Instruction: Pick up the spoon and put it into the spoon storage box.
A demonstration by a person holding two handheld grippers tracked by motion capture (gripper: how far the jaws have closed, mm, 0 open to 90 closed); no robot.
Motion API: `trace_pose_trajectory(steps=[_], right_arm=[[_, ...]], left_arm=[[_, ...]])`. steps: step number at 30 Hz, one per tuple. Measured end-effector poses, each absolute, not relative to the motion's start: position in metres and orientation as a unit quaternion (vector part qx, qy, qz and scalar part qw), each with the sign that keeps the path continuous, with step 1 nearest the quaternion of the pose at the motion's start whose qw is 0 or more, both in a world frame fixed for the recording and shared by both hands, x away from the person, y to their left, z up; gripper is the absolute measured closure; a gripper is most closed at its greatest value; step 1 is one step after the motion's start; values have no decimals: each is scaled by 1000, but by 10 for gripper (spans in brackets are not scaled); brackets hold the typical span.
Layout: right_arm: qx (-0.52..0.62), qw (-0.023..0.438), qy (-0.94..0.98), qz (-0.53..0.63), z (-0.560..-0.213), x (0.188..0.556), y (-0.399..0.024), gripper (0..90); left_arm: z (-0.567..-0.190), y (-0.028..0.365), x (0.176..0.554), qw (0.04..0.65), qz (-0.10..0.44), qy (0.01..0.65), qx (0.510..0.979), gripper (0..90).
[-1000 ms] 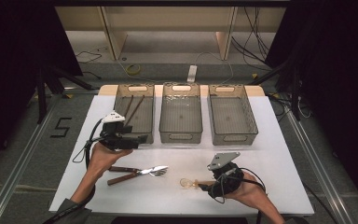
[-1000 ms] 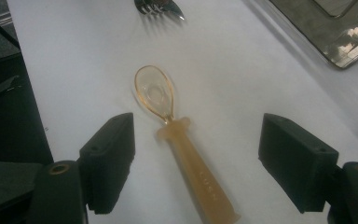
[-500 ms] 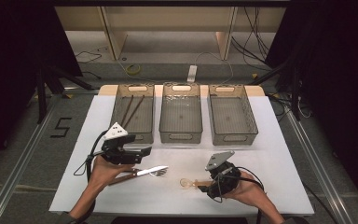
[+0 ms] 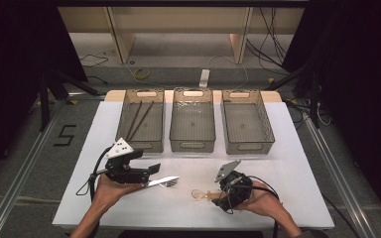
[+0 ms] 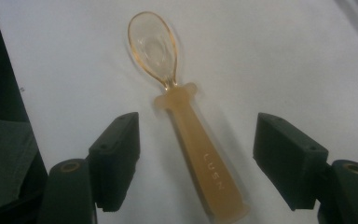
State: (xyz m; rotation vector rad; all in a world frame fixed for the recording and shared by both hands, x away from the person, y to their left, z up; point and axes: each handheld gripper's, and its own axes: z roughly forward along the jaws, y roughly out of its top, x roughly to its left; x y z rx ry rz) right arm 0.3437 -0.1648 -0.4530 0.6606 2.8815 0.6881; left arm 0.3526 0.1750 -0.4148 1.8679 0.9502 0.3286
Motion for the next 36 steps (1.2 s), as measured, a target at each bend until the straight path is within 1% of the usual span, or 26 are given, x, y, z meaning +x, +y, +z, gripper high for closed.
trace_pose_trajectory(steps=[7,17,21,26,28,31,32,35,36], right_arm=[[206,47,957,198,-454,348,-161,374],[209,27,960,186,-455,354,-161,437],[211,22,961,177,-456,354,-160,488],[202,23,967,156,-459,353,-158,578],[193,33,968,156,-460,352,-158,604],[195,38,968,155,-460,351,-158,654],[203,34,967,151,-459,350,-157,659],[174,46,972,151,-460,350,-157,685],[178,42,971,153,-460,349,-157,696]], left_arm=[[-419,177,349,484,130,389,773,157],[-419,181,345,484,135,390,772,156],[-419,180,344,484,137,387,773,156],[-420,180,345,482,138,385,775,156],[-420,180,344,481,139,384,776,156],[-420,180,344,481,139,384,776,156],[-420,179,344,482,140,384,775,156],[-420,179,344,481,140,383,776,156],[-420,179,344,481,140,383,776,157]])
